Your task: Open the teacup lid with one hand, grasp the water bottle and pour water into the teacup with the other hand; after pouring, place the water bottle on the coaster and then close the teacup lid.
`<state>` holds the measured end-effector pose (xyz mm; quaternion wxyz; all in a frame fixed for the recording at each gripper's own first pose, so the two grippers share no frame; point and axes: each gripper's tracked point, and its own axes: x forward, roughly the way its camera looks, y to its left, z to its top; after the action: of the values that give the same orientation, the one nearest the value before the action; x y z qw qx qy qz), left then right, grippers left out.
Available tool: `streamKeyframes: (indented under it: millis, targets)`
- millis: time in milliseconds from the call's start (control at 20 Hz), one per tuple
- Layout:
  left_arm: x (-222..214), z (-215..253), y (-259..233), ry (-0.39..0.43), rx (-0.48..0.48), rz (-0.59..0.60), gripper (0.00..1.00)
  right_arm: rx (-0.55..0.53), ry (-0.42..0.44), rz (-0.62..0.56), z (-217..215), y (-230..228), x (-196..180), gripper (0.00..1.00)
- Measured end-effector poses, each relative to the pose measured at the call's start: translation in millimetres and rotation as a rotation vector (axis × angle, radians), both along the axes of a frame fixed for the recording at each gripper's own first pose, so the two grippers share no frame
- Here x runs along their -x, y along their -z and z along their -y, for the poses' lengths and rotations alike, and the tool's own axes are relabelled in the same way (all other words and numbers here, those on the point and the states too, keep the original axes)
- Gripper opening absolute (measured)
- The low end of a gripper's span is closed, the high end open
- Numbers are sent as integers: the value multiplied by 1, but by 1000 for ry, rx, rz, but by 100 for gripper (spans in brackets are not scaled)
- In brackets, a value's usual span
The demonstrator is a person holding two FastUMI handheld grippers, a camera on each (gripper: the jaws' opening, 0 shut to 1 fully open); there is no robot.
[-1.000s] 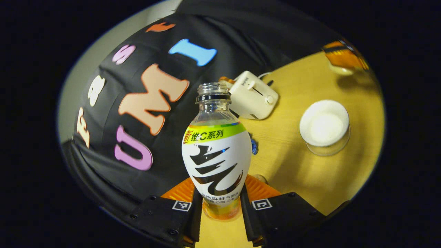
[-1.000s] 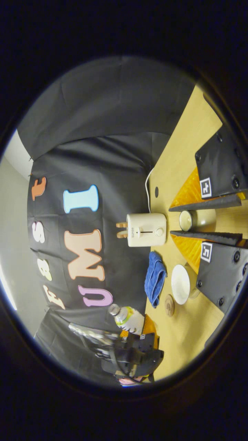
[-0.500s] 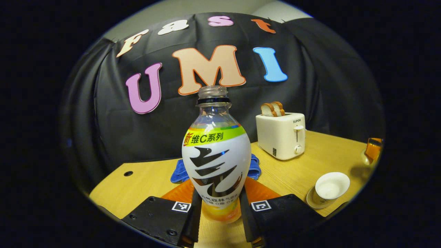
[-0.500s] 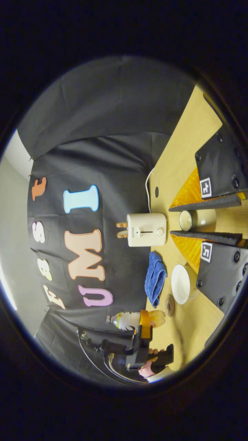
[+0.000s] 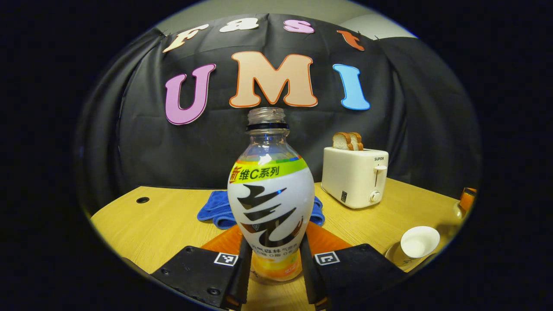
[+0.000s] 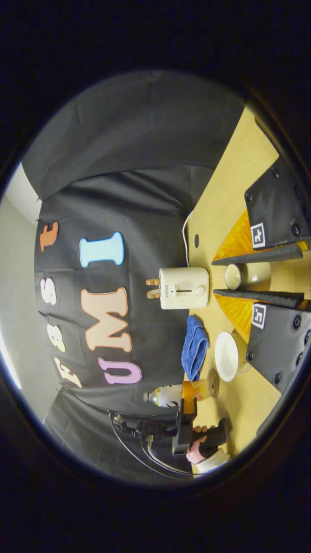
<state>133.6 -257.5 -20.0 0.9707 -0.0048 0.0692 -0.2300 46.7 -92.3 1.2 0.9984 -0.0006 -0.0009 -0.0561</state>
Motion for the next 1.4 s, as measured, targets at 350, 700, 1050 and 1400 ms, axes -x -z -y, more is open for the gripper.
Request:
streamKeyframes:
  millis: [350, 700, 1050, 1400]
  targets:
    - [-4, 2, 9, -8, -10, -6, 53, 0, -4, 0, -1, 1, 0, 31]
    - [-2, -2, 9, 7, -14, -18, 64, 0, -2, 1, 0, -1, 0, 31]
    - [-2, -1, 18, 16, -24, -45, 66, 0, -2, 1, 0, 0, 0, 31]
    - [11, -5, 12, 37, -7, -15, 97, 0, -3, 0, 0, -1, 0, 31]
